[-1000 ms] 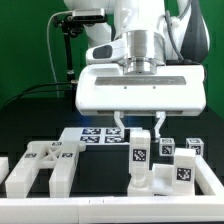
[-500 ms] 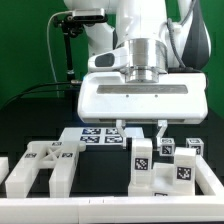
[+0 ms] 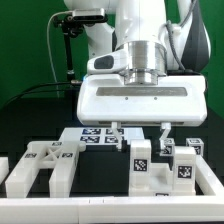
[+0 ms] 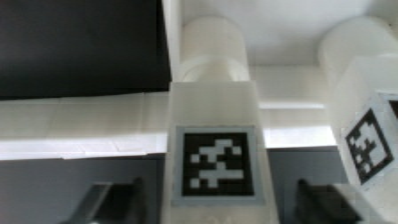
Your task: Assemble chair
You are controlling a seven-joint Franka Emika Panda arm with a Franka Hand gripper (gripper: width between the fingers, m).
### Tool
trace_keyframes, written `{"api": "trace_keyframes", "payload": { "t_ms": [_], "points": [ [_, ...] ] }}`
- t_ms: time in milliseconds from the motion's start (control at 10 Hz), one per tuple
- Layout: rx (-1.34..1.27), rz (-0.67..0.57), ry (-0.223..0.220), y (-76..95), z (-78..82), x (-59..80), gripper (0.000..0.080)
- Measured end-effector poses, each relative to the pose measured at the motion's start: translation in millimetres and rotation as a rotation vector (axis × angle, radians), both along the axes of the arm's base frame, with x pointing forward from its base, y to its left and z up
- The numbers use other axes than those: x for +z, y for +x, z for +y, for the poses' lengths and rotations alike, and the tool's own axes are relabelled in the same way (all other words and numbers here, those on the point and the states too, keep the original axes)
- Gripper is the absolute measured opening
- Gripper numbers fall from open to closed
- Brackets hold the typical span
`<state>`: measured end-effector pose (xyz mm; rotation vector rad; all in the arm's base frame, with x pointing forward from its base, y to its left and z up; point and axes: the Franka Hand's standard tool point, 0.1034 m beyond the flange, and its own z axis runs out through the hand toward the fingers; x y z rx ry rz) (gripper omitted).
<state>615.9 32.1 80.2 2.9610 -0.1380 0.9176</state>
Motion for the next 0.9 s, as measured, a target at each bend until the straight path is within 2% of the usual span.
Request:
{"api": "trace_keyframes", "payload": {
  "t_ms": [100, 200, 300, 400, 800, 900],
  "points": [
    [0.000, 0.000, 0.000, -0.1, 0.0, -0.1, 0.0571],
    [0.000, 0.001, 0.000, -0.2, 0.0, -0.4, 0.0571],
    [0.000, 0.001, 0.000, -0.2, -0.1, -0.6, 0.0625],
    [0.000, 0.001, 0.000, -0.3, -0.1, -0.8, 0.0642],
    [0.001, 0.003, 0.000, -0.5, -0.1, -1.1, 0.0649],
    [0.007, 0.053, 0.012, 0.0, 0.2, 1.7, 0.0649]
  ]
}}
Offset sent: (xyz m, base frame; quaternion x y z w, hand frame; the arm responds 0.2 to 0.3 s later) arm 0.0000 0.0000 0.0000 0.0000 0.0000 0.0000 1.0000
